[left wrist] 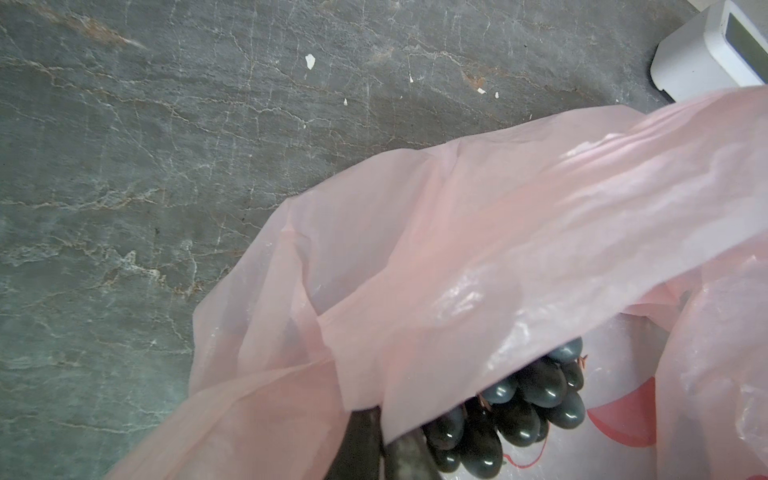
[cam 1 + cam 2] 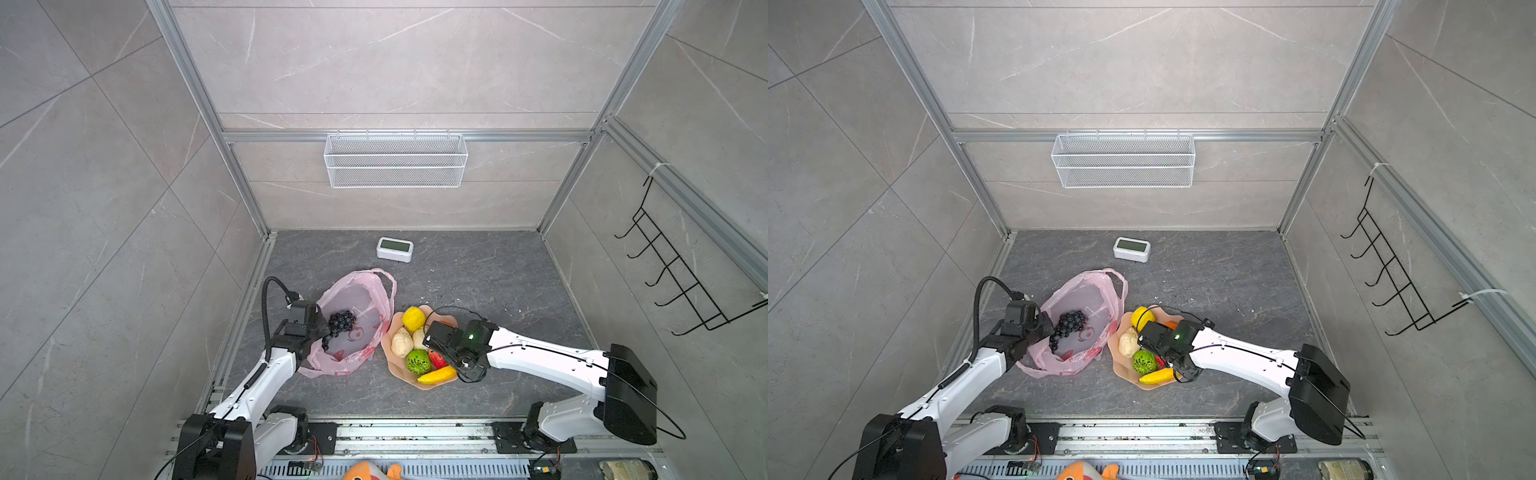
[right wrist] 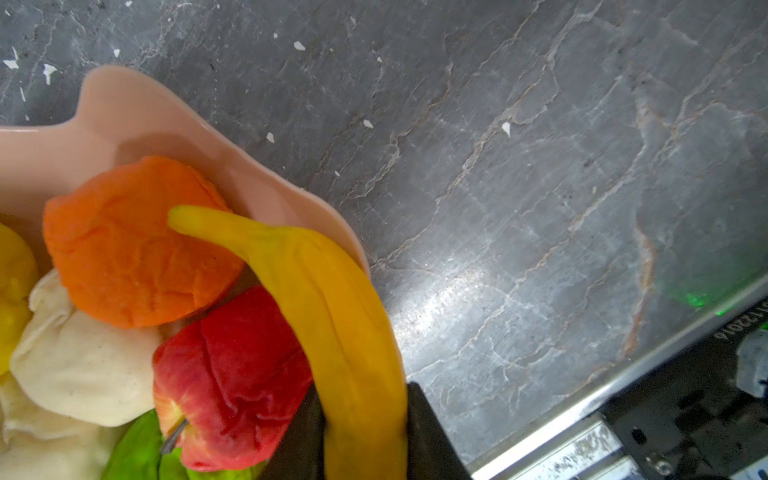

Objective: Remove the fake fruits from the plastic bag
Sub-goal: 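Lower the banana into the bowl beside the red apple, then open the right gripper and move it over the bag toward the black grapes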

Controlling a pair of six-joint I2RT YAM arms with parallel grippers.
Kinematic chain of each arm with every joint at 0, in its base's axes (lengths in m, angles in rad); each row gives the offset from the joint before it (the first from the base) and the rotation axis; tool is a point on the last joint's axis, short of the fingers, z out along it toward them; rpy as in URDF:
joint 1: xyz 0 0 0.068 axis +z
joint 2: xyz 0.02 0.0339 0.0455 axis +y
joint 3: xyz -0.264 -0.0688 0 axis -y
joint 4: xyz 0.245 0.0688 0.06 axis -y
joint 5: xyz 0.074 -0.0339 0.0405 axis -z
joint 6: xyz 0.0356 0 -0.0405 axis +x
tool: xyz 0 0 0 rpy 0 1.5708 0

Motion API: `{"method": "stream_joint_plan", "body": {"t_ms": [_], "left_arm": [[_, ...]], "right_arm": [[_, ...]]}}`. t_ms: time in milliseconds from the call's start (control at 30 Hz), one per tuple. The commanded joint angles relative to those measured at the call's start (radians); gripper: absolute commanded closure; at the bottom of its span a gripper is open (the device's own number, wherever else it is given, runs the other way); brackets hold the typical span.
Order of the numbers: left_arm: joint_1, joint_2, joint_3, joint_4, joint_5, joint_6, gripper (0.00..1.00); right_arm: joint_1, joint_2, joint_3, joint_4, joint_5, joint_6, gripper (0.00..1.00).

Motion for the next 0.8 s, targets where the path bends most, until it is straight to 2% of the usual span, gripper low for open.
{"method": "stream_joint_plan", "body": {"t_ms": [0,333,633,767], "left_arm": [[-0.004,0.002,0.013,0.024,-0.004,-0.004,1.0],[-0.004,0.005,0.01,0.027,-0.002,-0.005,1.0],[-0.004,0.011,0.012,0.038,0.019,0.0,1.0],[-0.004,0.016,0.013,0.04,0.027,0.002,1.0]], "right_arm": [[0.006,0.006,0.022,-0.003,0.01,0.0,0.62],[0.006,-0.013,0.03,-0.025,0.024,-0.007,0.59],[0.006,-0.051,0.111,-0.098,0.108,-0.073,0.58],[0.005,-0.064,0.063,-0.034,0.083,-0.081,0.59]]}}
